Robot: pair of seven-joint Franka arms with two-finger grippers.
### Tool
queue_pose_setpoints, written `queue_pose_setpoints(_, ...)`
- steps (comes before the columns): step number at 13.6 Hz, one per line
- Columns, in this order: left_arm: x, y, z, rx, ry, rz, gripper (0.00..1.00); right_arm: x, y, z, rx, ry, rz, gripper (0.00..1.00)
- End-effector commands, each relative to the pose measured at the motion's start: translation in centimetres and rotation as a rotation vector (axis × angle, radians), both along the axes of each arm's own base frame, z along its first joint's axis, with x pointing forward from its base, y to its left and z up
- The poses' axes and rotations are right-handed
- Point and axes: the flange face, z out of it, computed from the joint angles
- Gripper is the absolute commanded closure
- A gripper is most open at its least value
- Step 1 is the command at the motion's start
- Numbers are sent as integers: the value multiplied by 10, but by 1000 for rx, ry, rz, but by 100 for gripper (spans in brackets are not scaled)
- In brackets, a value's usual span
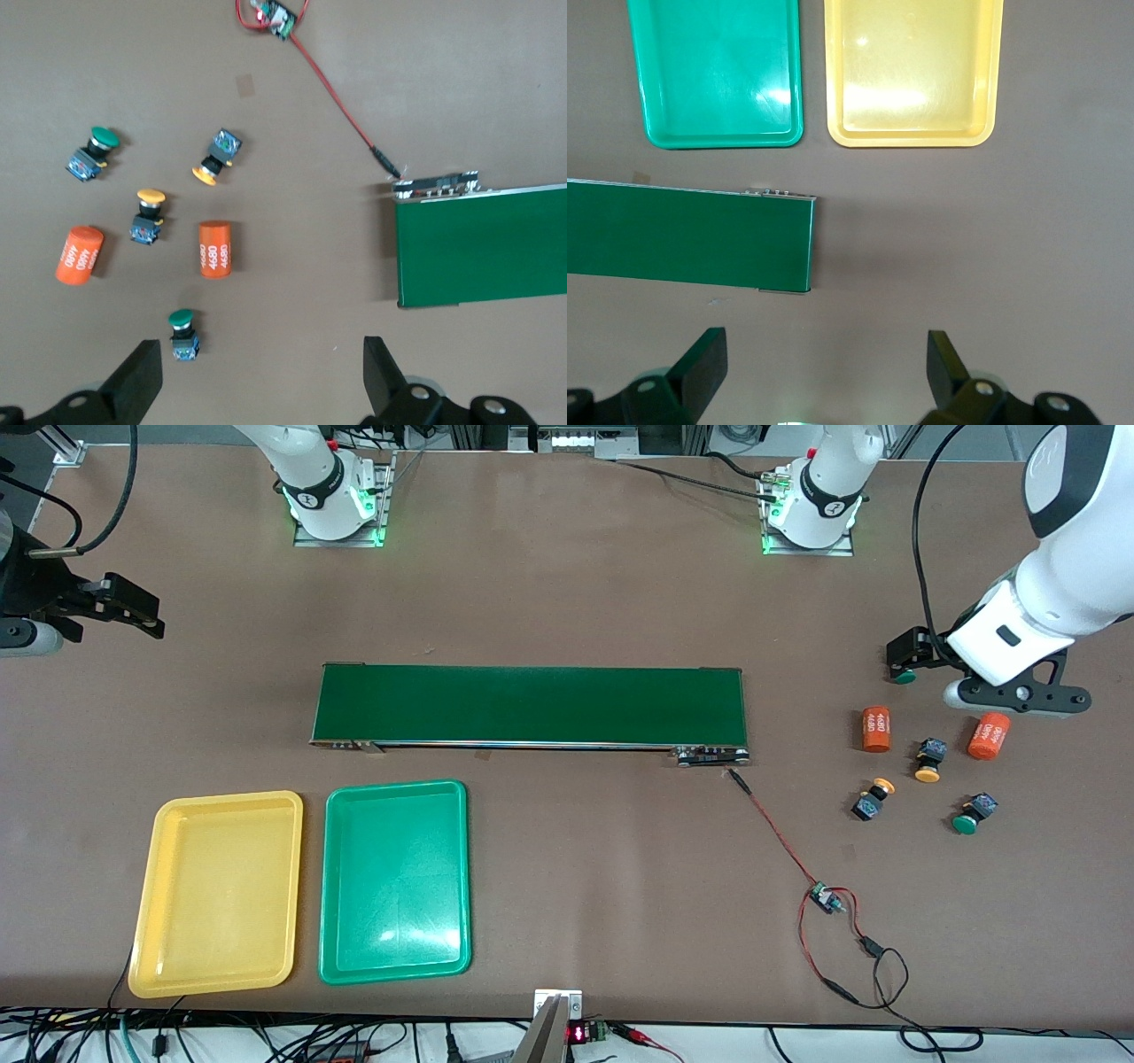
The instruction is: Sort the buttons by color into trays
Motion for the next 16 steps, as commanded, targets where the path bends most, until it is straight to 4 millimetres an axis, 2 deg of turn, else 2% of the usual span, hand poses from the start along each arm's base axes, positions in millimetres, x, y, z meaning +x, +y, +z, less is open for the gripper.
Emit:
queue_pose_setpoints(1,-4,13,-19,-1,101,13,0,-4,2,2,-18,-1,9,0)
queue_pose_setpoints(3,-9,23,-36,5,141,28,0,-3,1,1,-18,-1,6,0)
queue_pose_setpoints(4,-8,30,-51,7,157,36,0,-3,0,1,-18,0,6,0)
queue_pose_setpoints(6,-1,57,-108,-11,108,39,0,-3,0,1,-18,0,6,0)
queue_pose_setpoints(9,7,83,-164,-31,79,31,1,-2,0,2,-18,-5,5,0)
queue_pose_setpoints(10,3,84,-179,-33,95,32,2,-2,0,2,-18,-5,6,0)
queue_pose_setpoints(12,-20,90,-219,-15,142,24,4,-2,0,2,-18,-5,6,0)
queue_pose_setpoints(16,-37,105,-287,40,67,-41,4,-2,0,2,-19,-8,5,0)
